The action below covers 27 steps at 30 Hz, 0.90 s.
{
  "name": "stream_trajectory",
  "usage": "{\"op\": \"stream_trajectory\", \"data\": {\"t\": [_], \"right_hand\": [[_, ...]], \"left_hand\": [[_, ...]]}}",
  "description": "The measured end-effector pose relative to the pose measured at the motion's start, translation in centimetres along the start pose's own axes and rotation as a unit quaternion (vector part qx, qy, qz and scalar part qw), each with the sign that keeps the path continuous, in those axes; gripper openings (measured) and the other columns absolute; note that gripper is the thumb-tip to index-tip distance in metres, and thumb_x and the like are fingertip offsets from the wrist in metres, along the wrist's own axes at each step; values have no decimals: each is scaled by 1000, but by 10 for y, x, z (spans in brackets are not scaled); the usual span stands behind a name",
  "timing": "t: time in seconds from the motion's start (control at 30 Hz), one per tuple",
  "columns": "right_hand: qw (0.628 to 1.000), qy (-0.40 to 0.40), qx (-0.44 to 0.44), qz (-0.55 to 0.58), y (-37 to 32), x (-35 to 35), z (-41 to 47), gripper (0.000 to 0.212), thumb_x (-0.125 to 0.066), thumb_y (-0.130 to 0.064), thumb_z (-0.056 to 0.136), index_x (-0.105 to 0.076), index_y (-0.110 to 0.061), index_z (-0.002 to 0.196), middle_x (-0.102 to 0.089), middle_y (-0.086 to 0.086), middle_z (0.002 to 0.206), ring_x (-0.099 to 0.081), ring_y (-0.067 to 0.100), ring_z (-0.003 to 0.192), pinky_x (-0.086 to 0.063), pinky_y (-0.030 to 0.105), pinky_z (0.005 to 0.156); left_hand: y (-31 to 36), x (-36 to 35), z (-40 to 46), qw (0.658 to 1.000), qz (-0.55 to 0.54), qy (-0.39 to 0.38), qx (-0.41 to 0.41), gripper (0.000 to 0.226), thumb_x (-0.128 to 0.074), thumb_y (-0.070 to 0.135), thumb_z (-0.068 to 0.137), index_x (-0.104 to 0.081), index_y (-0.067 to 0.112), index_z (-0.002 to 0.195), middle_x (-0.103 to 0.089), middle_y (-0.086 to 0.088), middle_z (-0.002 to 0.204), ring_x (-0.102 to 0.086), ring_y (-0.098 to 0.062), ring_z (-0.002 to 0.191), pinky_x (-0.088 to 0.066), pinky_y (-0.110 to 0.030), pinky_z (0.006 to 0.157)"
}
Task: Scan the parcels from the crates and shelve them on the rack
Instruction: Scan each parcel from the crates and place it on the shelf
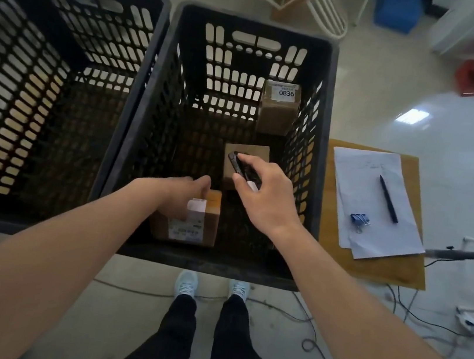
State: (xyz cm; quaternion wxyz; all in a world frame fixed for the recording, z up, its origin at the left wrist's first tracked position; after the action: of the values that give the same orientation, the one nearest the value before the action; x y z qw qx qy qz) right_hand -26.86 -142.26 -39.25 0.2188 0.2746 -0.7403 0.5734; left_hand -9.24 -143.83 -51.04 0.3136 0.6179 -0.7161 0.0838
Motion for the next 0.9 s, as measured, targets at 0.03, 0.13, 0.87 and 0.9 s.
{"op": "stream_trajectory", "data": {"t": [0.03,0.13,0.87,0.9], "right_hand": [[1000,-3,1,3,0,0,1,46,-67,-31,105,-58,-30,150,-62,1,136,-57,14,126,-40,16,99],[1000,-8,-1,16,-2,0,4,46,-67,-31,105,-59,-30,150,-61,1,132,-57,15,125,-44,22,104],[988,-22,-98,117,-6,30,24,44,-54,-47,107,-51,-50,151,-57,-8,153,-52,16,139,-41,24,93],[990,-23,-91,108,-9,32,24,44,-54,-46,107,-51,-50,150,-55,-9,154,-52,15,139,-41,26,95]], "left_hand": [[-2,4,0,1000,-18,7,4,77,-84,25,81,-28,57,123,-53,6,125,-59,-19,104,-56,-35,69],[-7,20,-7,996,-83,18,12,100,-85,27,80,-16,65,142,-46,3,132,-57,-26,116,-61,-48,85],[2,121,-47,931,-315,180,-36,60,-56,63,76,-34,35,124,-48,-5,125,-57,-31,108,-59,-55,89],[1,124,-48,926,-322,192,-35,59,-56,63,76,-34,35,123,-47,-4,123,-56,-30,108,-59,-54,88]]}}
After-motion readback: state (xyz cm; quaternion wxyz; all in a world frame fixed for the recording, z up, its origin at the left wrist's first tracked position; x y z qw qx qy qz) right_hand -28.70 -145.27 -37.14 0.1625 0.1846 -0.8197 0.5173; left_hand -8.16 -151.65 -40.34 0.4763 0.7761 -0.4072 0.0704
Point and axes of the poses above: each hand's wrist, its own z-axis towards the middle knuckle, its own x-axis out of the back of the hand, y = z × x, the point moved 10 cm from there along z, towards the middle knuckle
